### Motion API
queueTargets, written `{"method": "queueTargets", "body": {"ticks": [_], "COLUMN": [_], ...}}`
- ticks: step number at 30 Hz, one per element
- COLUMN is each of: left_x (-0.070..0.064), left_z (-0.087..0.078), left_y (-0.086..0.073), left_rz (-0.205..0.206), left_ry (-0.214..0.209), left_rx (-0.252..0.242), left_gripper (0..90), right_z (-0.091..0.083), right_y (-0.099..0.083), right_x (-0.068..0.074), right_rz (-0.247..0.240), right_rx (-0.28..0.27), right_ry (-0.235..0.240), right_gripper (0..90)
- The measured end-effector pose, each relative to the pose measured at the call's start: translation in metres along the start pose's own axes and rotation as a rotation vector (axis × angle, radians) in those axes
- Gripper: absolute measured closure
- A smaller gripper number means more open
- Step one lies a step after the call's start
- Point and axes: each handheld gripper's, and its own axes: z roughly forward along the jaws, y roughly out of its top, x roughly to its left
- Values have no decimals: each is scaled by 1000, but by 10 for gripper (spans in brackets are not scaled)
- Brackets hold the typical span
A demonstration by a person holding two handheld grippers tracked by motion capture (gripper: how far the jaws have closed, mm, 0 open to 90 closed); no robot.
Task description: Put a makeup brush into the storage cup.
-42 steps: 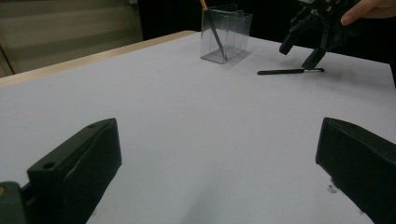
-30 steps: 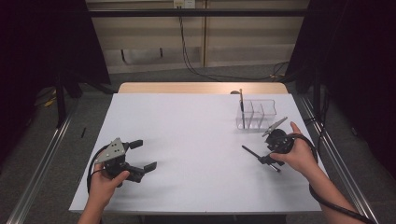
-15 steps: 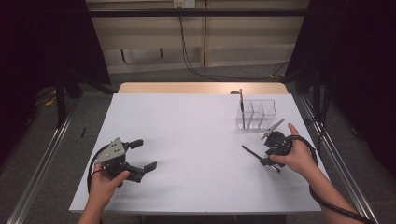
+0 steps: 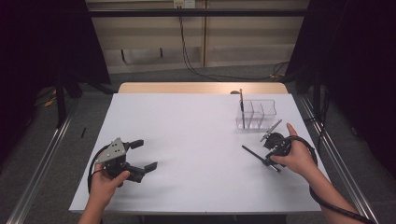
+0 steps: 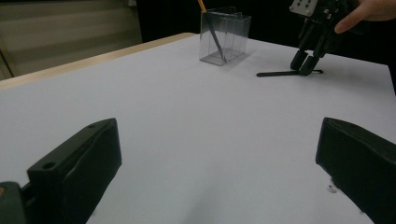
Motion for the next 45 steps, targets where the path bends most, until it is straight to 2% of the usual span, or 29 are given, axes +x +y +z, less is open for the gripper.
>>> {"method": "queueTargets", "body": {"ticks": [4, 6, 10, 13, 17, 19, 22, 28, 38, 40, 45], "left_x": [0, -1, -1, -2, -1, -2, -2, -2, -6, -7, -9], "left_z": [1, 1, 2, 3, 4, 4, 4, 3, 10, 13, 19], "left_y": [0, 0, 1, 1, 0, 1, 1, 1, 7, 8, 10], "left_rz": [1, 2, 11, 12, 5, 10, 3, 1, 9, 11, 8], "left_ry": [-2, -2, -7, -9, -12, -12, -15, -15, -36, -40, -60], "left_rx": [-2, -3, 5, 6, 3, 6, -2, -3, -6, -2, -3], "left_gripper": [3, 3, 3, 3, 3, 3, 3, 3, 3, 3, 2], "right_z": [1, 2, 2, 2, 1, 0, -4, -10, -16, -19, -22], "right_y": [3, 4, 7, 7, 9, 13, 22, 40, 59, 62, 67], "right_x": [0, 0, 1, -2, 0, 3, 10, 27, 46, 49, 54], "right_rz": [-19, -13, -22, -18, -28, -16, -51, -113, -199, -197, -227], "right_rx": [16, 25, 48, 44, 43, 2, -25, -83, -136, -147, -161], "right_ry": [22, 28, 24, 42, 37, 82, 81, 114, 152, 165, 174], "right_gripper": [805, 848, 849, 849, 850, 850, 850, 850, 850, 850, 850]}}
